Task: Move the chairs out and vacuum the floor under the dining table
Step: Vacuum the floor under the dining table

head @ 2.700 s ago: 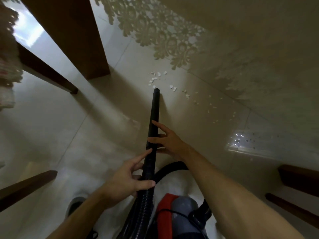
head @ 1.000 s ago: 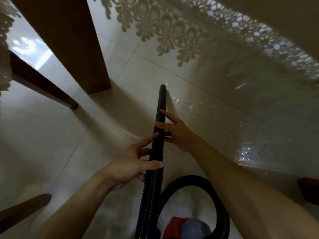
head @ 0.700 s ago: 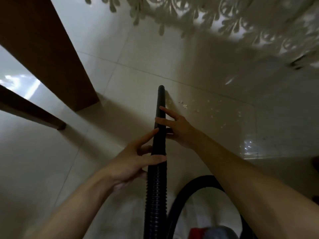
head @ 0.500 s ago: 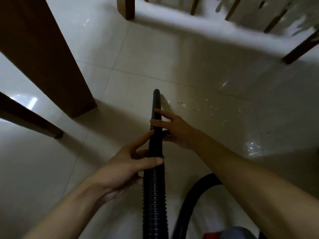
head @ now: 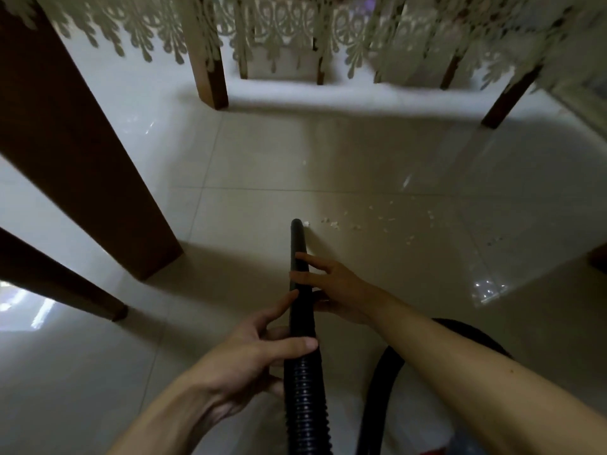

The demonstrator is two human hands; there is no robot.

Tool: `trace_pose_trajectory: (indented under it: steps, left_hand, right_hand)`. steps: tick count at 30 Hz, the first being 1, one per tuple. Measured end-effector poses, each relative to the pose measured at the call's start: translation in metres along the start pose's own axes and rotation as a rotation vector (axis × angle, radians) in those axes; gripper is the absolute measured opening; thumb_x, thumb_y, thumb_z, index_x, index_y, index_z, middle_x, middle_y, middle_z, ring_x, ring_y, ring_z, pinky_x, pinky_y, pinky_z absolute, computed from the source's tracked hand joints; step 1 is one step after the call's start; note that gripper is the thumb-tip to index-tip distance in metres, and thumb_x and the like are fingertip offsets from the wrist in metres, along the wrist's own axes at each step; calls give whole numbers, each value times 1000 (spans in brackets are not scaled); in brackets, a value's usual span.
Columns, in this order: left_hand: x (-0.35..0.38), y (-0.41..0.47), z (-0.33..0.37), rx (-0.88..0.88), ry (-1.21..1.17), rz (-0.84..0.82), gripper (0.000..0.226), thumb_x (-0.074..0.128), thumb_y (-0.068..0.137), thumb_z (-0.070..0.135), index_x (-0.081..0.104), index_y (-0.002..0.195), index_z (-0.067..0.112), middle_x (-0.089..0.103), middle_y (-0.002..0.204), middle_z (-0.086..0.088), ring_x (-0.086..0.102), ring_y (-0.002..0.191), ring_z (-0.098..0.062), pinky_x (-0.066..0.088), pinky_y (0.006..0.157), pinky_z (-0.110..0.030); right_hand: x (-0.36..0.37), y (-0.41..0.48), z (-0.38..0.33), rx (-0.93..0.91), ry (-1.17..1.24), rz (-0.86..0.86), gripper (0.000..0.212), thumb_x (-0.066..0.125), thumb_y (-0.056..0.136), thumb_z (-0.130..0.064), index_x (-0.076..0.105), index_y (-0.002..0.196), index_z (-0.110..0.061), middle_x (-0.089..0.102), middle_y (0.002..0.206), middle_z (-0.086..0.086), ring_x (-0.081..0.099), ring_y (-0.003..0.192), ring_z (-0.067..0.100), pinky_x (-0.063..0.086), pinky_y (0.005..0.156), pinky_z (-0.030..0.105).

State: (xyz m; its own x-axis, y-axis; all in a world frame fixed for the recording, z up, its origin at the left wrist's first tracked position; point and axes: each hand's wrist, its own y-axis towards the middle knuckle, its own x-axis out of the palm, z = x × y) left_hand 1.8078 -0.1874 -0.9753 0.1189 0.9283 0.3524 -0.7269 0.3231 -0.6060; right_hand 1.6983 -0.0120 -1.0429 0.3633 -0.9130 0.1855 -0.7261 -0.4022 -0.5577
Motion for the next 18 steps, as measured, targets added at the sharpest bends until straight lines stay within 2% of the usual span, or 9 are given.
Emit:
trace_pose_trajectory:
  steps: [2, 5, 7, 9, 11, 13, 16, 18]
  left_hand:
    - [3, 3, -5, -28, -6, -24, 71, 77, 72, 1, 53, 125, 41, 75, 107, -12, 70, 101, -34, 56, 79, -54]
    - [8, 1, -5, -39, -27, -45, 80, 79, 70, 3, 49, 136, 36, 72, 111, -18, 68, 105, -38, 59, 65, -42]
    - [11, -3, -2, -36, -43, -52, 84, 80, 65, 5, 49, 138, 34, 72, 111, -19, 72, 98, -33, 56, 78, -48]
    - [16, -8, 0, -35, -21, -67, 87, 82, 62, 8, 48, 138, 35, 73, 110, -18, 73, 87, -26, 53, 81, -48]
    - [18, -10, 0, -38, -15, -85, 88, 82, 63, 9, 46, 139, 34, 72, 110, -19, 73, 78, -22, 56, 67, -40]
    - [20, -5, -1, -42, 4, -91, 83, 80, 69, 5, 47, 140, 33, 70, 113, -22, 71, 70, -19, 51, 48, -29]
    - [26, 6, 2, -49, 30, -93, 76, 78, 76, 4, 47, 139, 33, 71, 113, -19, 70, 73, -18, 48, 47, -27]
    - [28, 14, 4, -55, 51, -97, 76, 80, 74, 5, 49, 137, 36, 72, 112, -16, 71, 83, -24, 50, 52, -30]
  right_hand:
    - [-3, -6, 2, -3, -5, 42, 69, 79, 81, -23, 49, 142, -32, 71, 115, 9, 71, 97, 26, 57, 75, 29]
    - [2, -16, -1, 5, 3, 92, 68, 79, 81, -23, 49, 142, -32, 72, 113, 8, 70, 97, 26, 57, 74, 29]
    - [6, -23, -7, 19, 4, 119, 67, 78, 83, -22, 49, 142, -31, 70, 114, 9, 69, 97, 26, 56, 72, 28]
    - [9, -32, -10, 40, 0, 133, 65, 77, 84, -20, 50, 142, -31, 70, 112, 10, 68, 95, 24, 55, 71, 27]
    - [6, -36, -11, 46, -4, 138, 65, 76, 84, -18, 50, 142, -29, 71, 108, 10, 70, 89, 21, 56, 70, 28]
    - [-2, -37, -9, 40, 6, 145, 67, 77, 83, -17, 49, 142, -28, 72, 107, 10, 72, 87, 21, 56, 71, 29]
    - [-18, -34, -4, 16, 53, 169, 68, 78, 82, -17, 49, 143, -26, 72, 110, 11, 72, 88, 23, 56, 74, 32]
    - [-24, -31, -1, -4, 97, 184, 67, 77, 83, -16, 50, 142, -26, 72, 109, 12, 72, 88, 23, 56, 73, 32]
